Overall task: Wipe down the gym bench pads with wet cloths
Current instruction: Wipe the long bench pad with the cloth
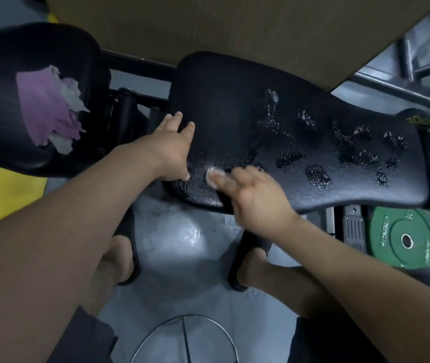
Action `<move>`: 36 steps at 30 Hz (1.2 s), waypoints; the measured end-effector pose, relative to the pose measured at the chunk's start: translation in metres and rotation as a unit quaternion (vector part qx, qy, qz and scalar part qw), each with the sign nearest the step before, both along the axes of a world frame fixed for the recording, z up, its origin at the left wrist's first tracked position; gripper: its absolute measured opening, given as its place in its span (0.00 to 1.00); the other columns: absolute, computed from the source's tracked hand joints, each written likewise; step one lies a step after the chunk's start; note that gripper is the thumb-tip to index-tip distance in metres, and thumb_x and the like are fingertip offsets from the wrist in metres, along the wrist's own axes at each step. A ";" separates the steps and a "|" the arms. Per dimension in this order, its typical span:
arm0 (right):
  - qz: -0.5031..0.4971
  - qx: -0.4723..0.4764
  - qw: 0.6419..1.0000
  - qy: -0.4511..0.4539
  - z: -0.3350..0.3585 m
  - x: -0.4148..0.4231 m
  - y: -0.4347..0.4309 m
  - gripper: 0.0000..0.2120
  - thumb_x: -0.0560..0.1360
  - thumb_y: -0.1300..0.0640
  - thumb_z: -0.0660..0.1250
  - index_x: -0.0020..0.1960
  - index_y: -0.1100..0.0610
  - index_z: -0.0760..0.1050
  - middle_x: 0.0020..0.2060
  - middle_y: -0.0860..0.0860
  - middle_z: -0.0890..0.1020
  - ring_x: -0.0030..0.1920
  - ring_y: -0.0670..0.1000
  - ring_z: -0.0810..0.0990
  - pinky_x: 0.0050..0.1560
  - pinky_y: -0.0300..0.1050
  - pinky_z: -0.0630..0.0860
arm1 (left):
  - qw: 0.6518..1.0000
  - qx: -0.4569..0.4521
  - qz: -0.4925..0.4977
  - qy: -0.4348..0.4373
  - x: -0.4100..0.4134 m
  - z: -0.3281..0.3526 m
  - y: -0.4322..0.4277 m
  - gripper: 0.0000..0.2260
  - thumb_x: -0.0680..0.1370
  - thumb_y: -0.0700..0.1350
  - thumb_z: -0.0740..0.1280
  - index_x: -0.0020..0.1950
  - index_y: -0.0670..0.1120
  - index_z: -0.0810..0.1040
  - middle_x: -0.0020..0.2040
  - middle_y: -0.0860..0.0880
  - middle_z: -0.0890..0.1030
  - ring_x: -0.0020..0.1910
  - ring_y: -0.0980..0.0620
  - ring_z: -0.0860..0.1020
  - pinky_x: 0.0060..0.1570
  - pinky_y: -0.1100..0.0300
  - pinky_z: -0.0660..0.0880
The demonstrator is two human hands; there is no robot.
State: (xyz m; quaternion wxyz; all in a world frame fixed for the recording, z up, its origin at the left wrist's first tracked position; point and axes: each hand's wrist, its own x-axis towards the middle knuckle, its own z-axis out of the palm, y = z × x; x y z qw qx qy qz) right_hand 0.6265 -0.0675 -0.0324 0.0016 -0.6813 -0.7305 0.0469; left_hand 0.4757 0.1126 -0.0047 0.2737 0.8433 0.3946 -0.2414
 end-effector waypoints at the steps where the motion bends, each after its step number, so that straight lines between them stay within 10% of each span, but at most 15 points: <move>1: -0.044 0.014 0.999 -0.011 -0.002 0.007 0.007 0.30 0.69 0.62 0.65 0.71 0.53 0.75 0.43 0.53 0.76 0.42 0.60 0.74 0.39 0.52 0.75 | 1.000 -0.001 -0.001 -0.002 0.000 0.001 -0.001 0.52 0.76 0.49 0.77 0.83 0.50 0.38 0.82 0.49 0.31 0.81 0.50 0.35 0.81 0.47 0.51; 13: -0.224 0.045 0.973 -0.020 -0.010 -0.025 -0.017 0.31 0.68 0.61 0.65 0.72 0.56 0.74 0.46 0.55 0.78 0.45 0.61 0.75 0.40 0.52 0.73 | 1.000 -0.014 0.008 -0.009 0.005 0.008 -0.006 0.44 0.80 0.54 0.71 0.84 0.50 0.43 0.83 0.49 0.36 0.82 0.47 0.36 0.80 0.45 0.49; 28: -0.206 0.042 0.977 0.031 -0.013 -0.060 -0.055 0.31 0.69 0.59 0.59 0.72 0.57 0.74 0.45 0.54 0.78 0.43 0.60 0.75 0.40 0.50 0.72 | 0.926 0.253 0.172 -0.223 0.030 -0.053 -0.074 0.24 0.83 0.54 0.57 0.76 0.45 0.70 0.78 0.44 0.67 0.79 0.42 0.61 0.77 0.39 0.57; 36: -0.318 0.064 0.945 0.033 -0.022 -0.028 -0.071 0.30 0.70 0.60 0.57 0.72 0.60 0.73 0.44 0.58 0.77 0.43 0.62 0.74 0.43 0.54 0.74 | 0.898 0.335 0.211 -0.194 0.047 -0.063 -0.082 0.19 0.80 0.54 0.58 0.66 0.46 0.75 0.72 0.45 0.73 0.73 0.41 0.68 0.73 0.39 0.63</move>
